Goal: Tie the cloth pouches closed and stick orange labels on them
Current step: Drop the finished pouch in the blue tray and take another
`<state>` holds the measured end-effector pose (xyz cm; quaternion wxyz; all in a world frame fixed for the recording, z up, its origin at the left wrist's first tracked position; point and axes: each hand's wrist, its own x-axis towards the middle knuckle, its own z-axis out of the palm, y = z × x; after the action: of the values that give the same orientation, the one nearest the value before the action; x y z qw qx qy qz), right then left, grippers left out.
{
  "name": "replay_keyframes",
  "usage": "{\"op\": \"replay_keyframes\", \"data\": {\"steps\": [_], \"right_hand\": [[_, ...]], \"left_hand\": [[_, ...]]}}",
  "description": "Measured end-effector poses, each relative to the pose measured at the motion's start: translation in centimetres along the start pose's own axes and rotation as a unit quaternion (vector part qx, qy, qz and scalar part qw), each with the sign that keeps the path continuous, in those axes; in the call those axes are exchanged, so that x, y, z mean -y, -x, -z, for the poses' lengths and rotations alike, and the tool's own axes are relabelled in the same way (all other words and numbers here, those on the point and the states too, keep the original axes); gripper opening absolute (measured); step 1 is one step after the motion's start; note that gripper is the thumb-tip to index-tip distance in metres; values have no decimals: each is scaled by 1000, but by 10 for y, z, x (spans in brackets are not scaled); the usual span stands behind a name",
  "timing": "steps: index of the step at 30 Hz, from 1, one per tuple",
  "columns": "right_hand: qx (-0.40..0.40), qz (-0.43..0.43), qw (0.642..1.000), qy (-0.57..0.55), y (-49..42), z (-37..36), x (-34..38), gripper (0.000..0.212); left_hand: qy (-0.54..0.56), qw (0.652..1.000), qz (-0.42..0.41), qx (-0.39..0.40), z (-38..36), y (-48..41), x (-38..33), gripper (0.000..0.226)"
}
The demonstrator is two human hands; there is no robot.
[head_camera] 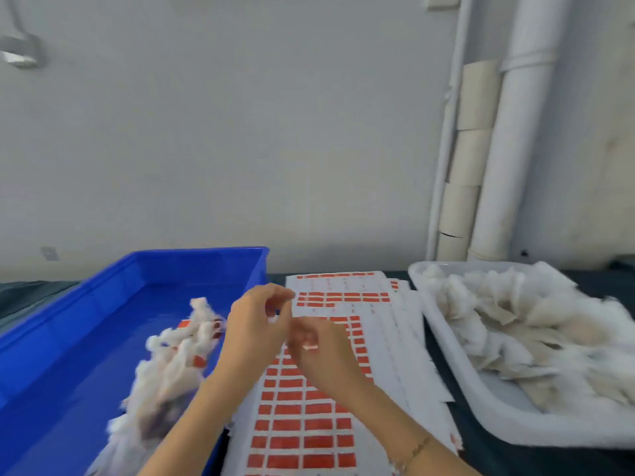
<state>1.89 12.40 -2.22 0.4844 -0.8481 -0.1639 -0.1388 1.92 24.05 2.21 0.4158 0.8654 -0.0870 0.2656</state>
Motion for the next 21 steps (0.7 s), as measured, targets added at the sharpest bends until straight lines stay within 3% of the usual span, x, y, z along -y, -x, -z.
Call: {"op": "replay_keyframes", "data": {"steps": [2,7,12,17,21], "right_hand": [[-31,-14,999,1,26,37,-10,13],[-79,-50,994,57,84,142,-32,35],[-129,-129,974,133,111,228,-70,18],[-105,-227,938,241,115,296,-121,14],[-73,-319,887,327,113,325,-160,29]], "left_hand": [[32,998,-9,48,-34,9,-26,14],[104,978,-62,172,-120,39,-81,13],[172,944,-107,260,-187,55,-125,16],[79,916,-128,372,-246,51,-156,22],[-25,881,-151,447,-283,48,-175,24]]}}
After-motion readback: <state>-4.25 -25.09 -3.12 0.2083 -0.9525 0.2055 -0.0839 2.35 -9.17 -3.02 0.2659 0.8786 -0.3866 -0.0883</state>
